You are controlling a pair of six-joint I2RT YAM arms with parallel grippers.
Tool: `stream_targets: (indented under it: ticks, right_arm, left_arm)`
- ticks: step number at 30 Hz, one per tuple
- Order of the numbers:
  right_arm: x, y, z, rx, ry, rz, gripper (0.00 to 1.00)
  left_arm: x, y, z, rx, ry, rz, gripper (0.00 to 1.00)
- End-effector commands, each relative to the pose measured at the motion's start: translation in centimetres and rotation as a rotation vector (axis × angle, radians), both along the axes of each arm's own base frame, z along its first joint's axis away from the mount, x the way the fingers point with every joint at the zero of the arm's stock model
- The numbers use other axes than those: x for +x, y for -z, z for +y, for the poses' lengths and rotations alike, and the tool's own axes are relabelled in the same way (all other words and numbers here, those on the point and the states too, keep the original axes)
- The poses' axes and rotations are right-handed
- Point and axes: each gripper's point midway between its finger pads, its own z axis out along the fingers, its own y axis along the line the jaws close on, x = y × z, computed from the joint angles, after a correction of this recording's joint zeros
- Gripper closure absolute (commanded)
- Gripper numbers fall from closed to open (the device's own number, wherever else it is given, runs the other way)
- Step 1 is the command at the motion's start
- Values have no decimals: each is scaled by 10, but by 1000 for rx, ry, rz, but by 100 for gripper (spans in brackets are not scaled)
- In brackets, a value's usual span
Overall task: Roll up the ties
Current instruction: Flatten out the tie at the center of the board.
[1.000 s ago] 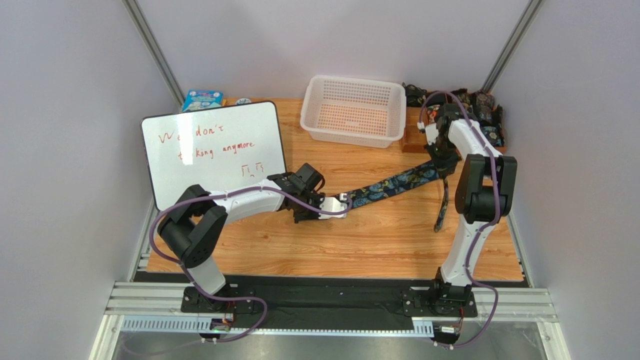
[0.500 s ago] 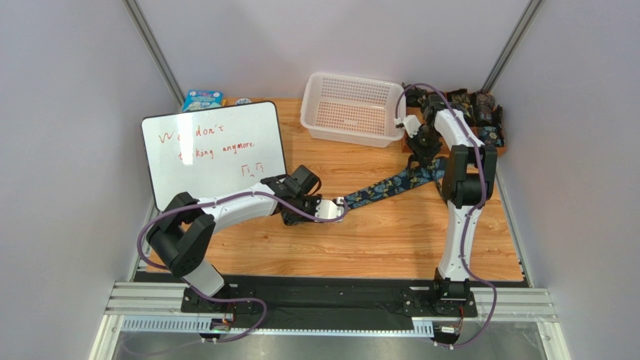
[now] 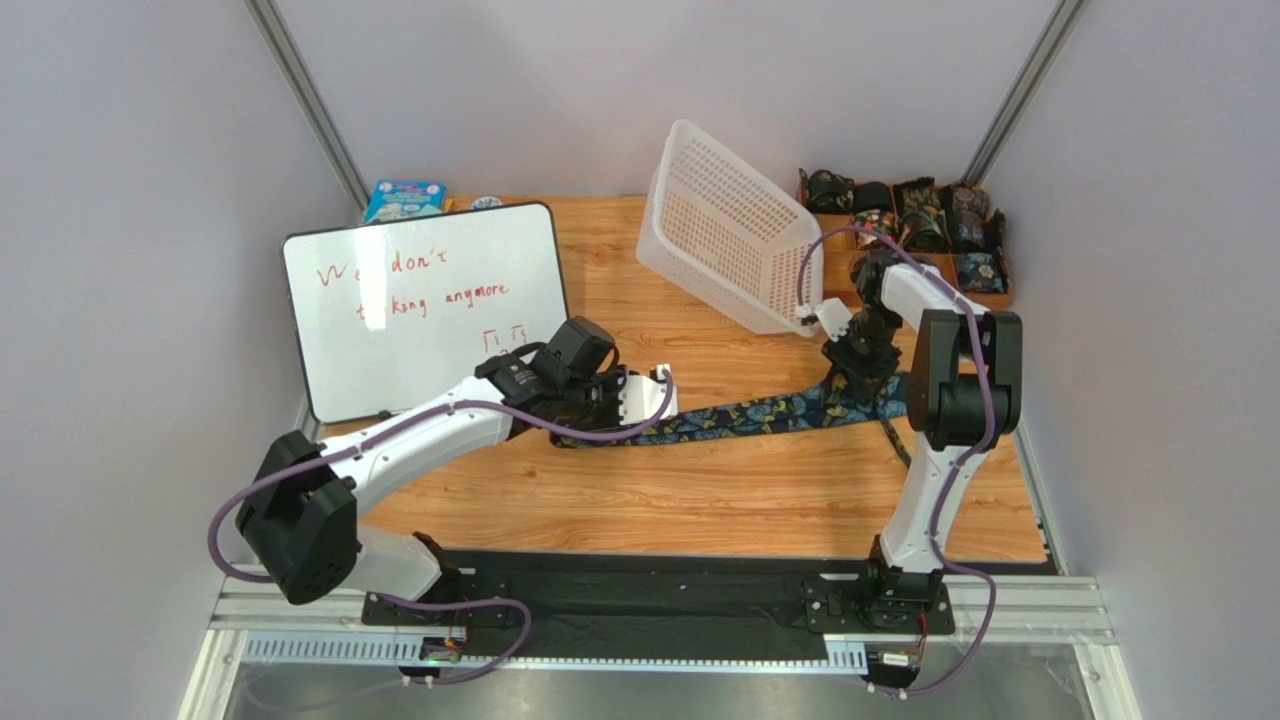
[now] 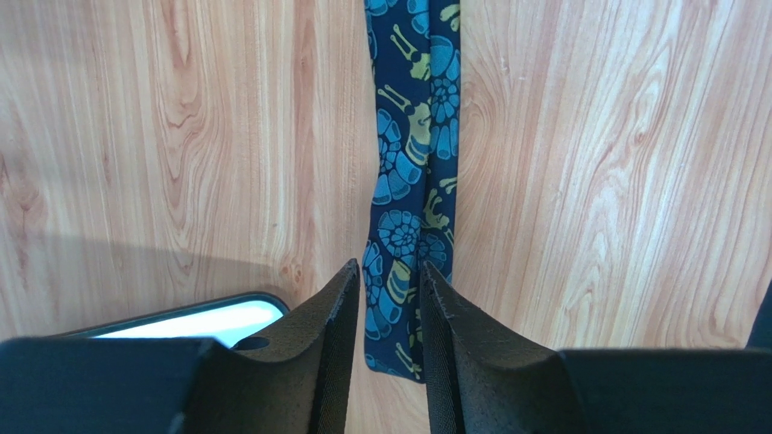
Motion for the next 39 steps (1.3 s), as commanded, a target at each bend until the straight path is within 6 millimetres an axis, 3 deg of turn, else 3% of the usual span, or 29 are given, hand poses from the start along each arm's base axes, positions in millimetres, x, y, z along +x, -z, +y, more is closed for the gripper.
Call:
stream_targets:
  ticks: [1, 6, 10, 12, 14, 17, 18, 19, 20, 21, 22, 23, 24, 25, 26, 27, 28, 29, 30, 31, 33, 35, 37, 38, 39]
  right_arm:
    - [17, -26, 4, 14, 43, -92, 71]
    - [36, -55, 5, 19, 80, -205, 61]
    - [47, -78, 20, 90, 117, -276, 48]
    - [57, -97, 29, 141, 141, -317, 47]
    - [67, -117, 36, 177, 149, -358, 47]
    - [65, -130, 44, 211, 163, -349, 48]
    - [59, -129, 44, 208, 163, -327, 48]
    - [57, -127, 41, 200, 163, -317, 49]
    - [54, -126, 38, 191, 162, -310, 51]
    - [47, -120, 34, 183, 165, -283, 51]
    - [44, -117, 24, 177, 183, -276, 52]
    - [40, -117, 19, 175, 196, -267, 51]
    - [33, -113, 13, 171, 212, -234, 52]
    - [28, -110, 2, 167, 246, -214, 52]
    - [24, -109, -5, 164, 269, -201, 52]
    - [17, -107, -11, 165, 294, -177, 52]
    - [12, -104, -26, 165, 339, -163, 52]
    - [7, -103, -33, 164, 370, -152, 52]
    - [3, -99, -40, 156, 393, -140, 52]
    - [-5, -92, -50, 152, 430, -112, 53]
    - [-9, -86, -61, 141, 476, -99, 54]
    - [-13, -76, -64, 130, 501, -70, 54]
    - [-10, -66, -69, 111, 527, -67, 54]
    - [-9, -63, -69, 105, 534, -67, 54]
    - [-3, -60, -73, 91, 553, -88, 53]
  left_arm:
    - [-6, 4, 1, -14, -24, 42, 62]
    - [10, 2, 7, -44, -132, 73, 58]
    - [23, -9, 10, -71, -156, 67, 53]
    - [24, -12, 9, -80, -153, 65, 52]
    - [28, -21, 3, -117, -165, 68, 51]
    - [40, -34, -16, -166, -155, 80, 50]
    - [46, -26, -23, -155, -162, 106, 50]
    - [60, -40, -35, -183, -170, 90, 50]
    - [70, -40, -39, -181, -201, 96, 51]
    - [79, -19, -46, -141, -216, 133, 52]
    - [93, -29, -55, -150, -225, 118, 52]
    - [104, -5, -58, -100, -251, 142, 52]
    - [113, 2, -61, -82, -264, 141, 52]
    - [128, -5, -67, -91, -282, 112, 52]
    - [141, 17, -64, -33, -327, 103, 52]
    - [152, 20, -63, -24, -367, 90, 52]
    - [173, 11, -64, -47, -411, 51, 52]
    - [186, 22, -59, -30, -459, 51, 52]
    - [194, 21, -59, -59, -513, 70, 52]
    - [211, 7, -57, -98, -546, 56, 51]
    - [220, 3, -61, -138, -550, 69, 50]
    - [216, -17, -69, -192, -498, 66, 49]
    - [191, -22, -75, -200, -378, 122, 46]
    - [166, -49, -85, -269, -257, 168, 44]
    - [136, -43, -79, -234, -180, 243, 41]
